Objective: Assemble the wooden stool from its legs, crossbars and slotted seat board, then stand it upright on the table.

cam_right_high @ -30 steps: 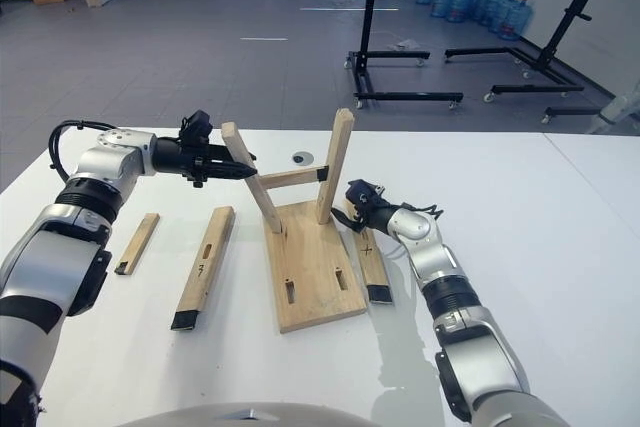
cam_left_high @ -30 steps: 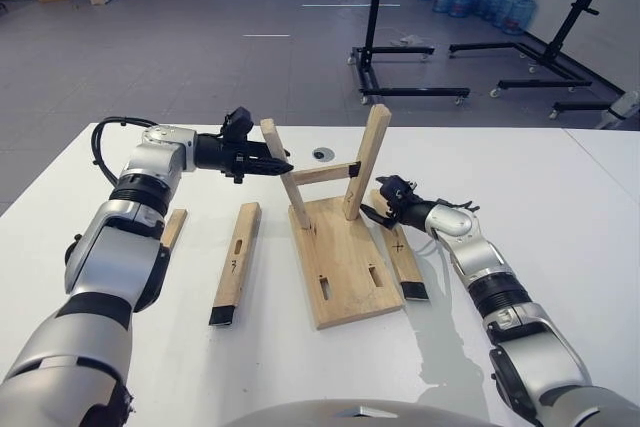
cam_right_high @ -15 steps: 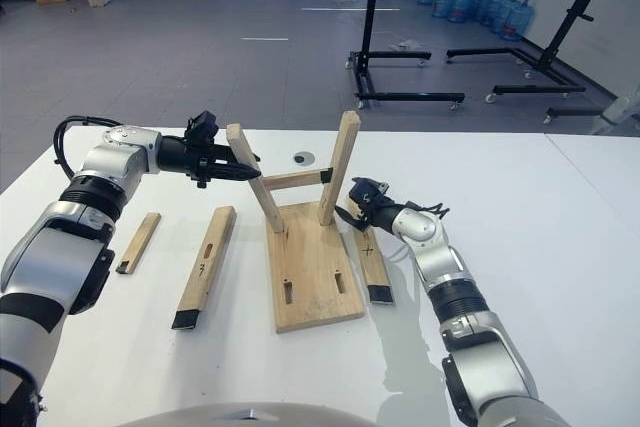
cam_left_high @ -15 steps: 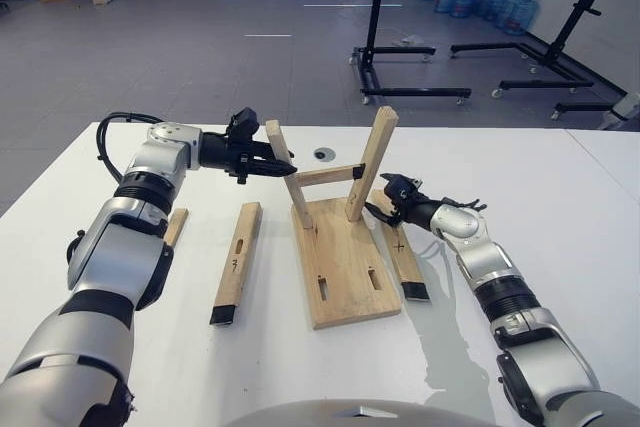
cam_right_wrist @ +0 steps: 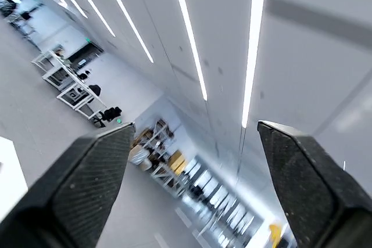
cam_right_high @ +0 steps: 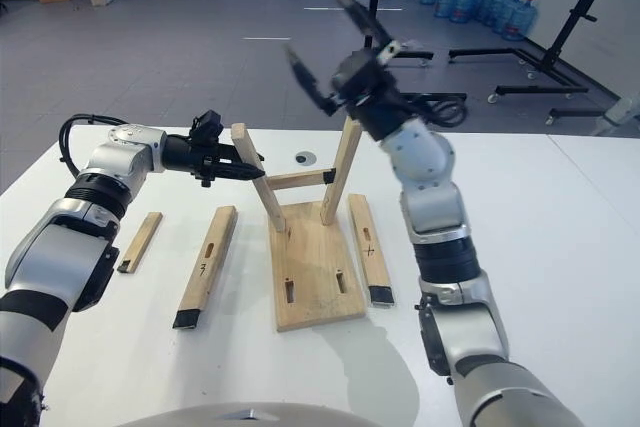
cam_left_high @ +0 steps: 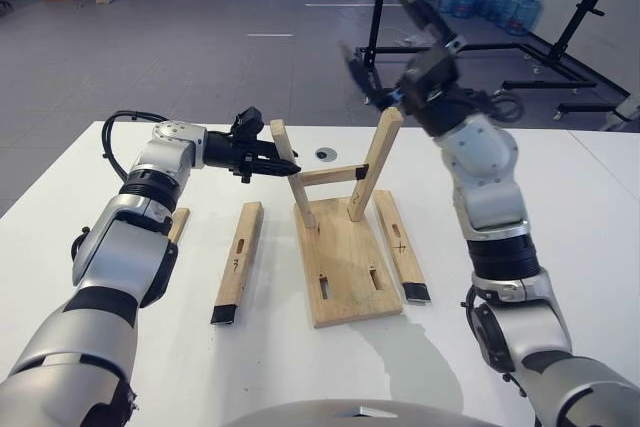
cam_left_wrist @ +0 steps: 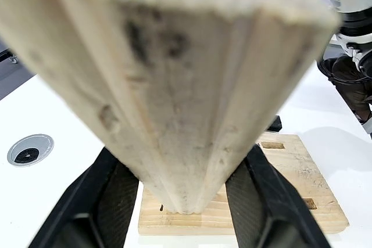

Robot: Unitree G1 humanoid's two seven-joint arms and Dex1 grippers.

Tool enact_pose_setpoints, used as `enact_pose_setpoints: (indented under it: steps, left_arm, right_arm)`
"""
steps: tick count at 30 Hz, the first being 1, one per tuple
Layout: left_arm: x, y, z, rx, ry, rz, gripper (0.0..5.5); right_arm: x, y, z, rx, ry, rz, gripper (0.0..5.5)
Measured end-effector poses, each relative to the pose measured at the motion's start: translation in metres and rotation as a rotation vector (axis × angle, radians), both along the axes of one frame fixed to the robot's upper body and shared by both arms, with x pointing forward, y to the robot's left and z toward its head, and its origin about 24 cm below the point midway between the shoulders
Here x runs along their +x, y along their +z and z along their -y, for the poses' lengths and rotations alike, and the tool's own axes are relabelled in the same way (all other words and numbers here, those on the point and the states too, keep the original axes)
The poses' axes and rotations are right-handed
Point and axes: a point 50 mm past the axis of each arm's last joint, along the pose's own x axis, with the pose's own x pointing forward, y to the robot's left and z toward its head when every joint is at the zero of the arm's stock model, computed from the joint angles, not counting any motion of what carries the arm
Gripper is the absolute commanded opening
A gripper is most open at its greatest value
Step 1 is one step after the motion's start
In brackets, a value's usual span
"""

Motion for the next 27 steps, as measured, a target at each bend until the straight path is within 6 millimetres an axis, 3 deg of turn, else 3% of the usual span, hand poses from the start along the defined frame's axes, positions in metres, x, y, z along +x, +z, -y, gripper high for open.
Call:
enact_pose_setpoints:
  steps: [4, 9, 13, 18, 21, 24, 27]
  left_arm:
    - [0.000, 0.000, 0.002, 0.000, -0.004, 0.000, 2.01]
    - [0.000, 0.001, 0.002, 0.000, -0.005, 0.003, 2.01]
    - [0.001, 0.001, 0.002, 0.000, -0.001, 0.003, 2.01]
    - [0.001, 0.001, 0.002, 0.000, -0.004, 0.003, 2.01]
    - [0.001, 0.001, 0.002, 0.001, -0.004, 0.004, 2.01]
    - [0.001, 0.001, 0.003, 0.004, -0.006, 0.004, 2.01]
    - [0.001, -0.001, 0.003, 0.015, -0.004, 0.000, 2.01]
  right_arm:
    - [0.000, -0.029, -0.030, -0.230, -0.024, 0.071, 3.88]
    - [0.013, -0.073, -0.033, -0.384, -0.118, -0.010, 3.88]
    - [0.014, -0.071, -0.033, -0.299, -0.168, 0.013, 3.88]
    - [0.031, -0.078, -0.010, -0.277, -0.409, -0.033, 3.88]
    - [0.037, -0.089, -0.006, -0.343, -0.495, -0.069, 3.88]
    - [0.036, -0.117, -0.009, -0.502, -0.481, -0.165, 3.88]
    - [0.034, -0.119, -0.010, -0.554, -0.462, -0.185, 3.88]
